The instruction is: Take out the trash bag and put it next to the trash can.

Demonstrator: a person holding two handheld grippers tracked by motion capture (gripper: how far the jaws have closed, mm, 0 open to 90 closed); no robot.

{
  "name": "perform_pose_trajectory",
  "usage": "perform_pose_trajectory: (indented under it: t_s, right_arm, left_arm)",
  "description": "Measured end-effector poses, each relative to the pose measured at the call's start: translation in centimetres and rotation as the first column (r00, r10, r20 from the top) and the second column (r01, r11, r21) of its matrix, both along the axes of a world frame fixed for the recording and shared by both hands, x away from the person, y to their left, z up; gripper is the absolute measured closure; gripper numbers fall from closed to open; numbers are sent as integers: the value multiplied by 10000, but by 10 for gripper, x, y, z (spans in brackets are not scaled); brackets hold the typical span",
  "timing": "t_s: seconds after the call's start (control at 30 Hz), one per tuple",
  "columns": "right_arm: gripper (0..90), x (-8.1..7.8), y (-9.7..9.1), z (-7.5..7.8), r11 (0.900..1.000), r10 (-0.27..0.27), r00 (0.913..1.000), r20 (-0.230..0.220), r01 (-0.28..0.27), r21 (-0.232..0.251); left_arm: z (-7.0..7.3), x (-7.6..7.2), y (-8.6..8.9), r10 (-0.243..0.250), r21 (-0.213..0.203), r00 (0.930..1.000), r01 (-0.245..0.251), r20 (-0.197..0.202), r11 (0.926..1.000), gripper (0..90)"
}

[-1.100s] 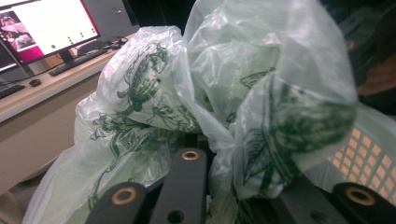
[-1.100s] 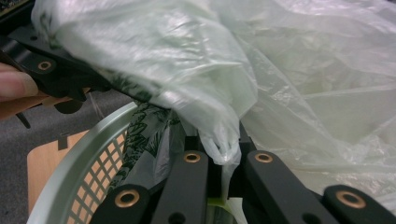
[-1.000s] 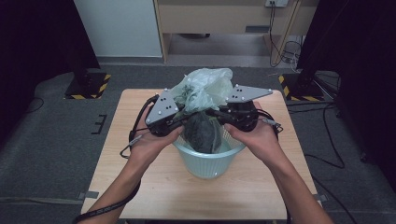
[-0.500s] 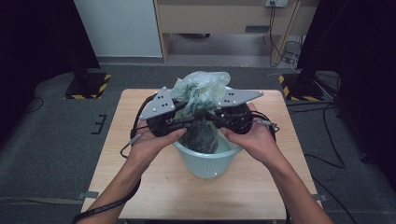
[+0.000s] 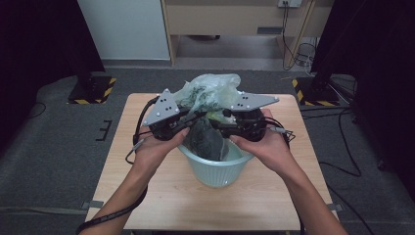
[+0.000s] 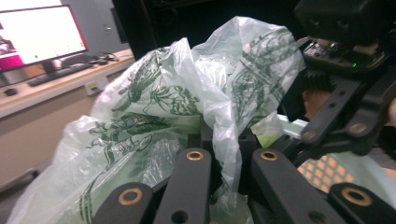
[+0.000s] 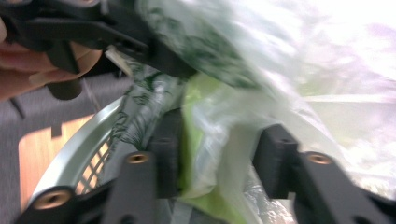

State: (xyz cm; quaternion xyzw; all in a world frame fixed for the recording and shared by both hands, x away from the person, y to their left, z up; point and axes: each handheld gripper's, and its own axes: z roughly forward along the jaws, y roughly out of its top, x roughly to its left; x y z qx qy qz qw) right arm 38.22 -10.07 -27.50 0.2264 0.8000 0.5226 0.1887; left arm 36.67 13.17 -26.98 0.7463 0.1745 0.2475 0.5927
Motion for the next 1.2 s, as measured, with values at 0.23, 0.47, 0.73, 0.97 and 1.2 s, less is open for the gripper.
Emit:
perform_pose_trajectory:
  t_s: [0.23, 0.47, 0.73, 0.97, 1.2]
  right_arm:
    - [434, -3, -3, 1, 9962, 277, 9993, -242, -256, 830]
    - [537, -4, 13, 0, 9996, 272, 9993, -254, -273, -23]
    - [897, 0, 9, 2, 9998, -204, 9998, 37, 204, 92]
    - [900, 2, 3, 2, 9980, -267, 9995, 189, 256, 579]
    - [900, 1, 4, 4, 9965, -80, 9997, 251, 59, 830]
  left_arm:
    - [-2, 2, 0, 464, 172, 9989, -464, -20, 9988, 878]
    - [3, -3, -3, 356, -381, 9993, -360, -126, 9986, 878]
    - [-1, -10, -1, -62, 19, 9997, 62, -219, 10000, 850]
    - [-15, -7, 1, 246, 548, 9992, -228, -309, 9982, 727]
    - [-21, 0, -2, 344, 1086, 9985, -296, -419, 9936, 673]
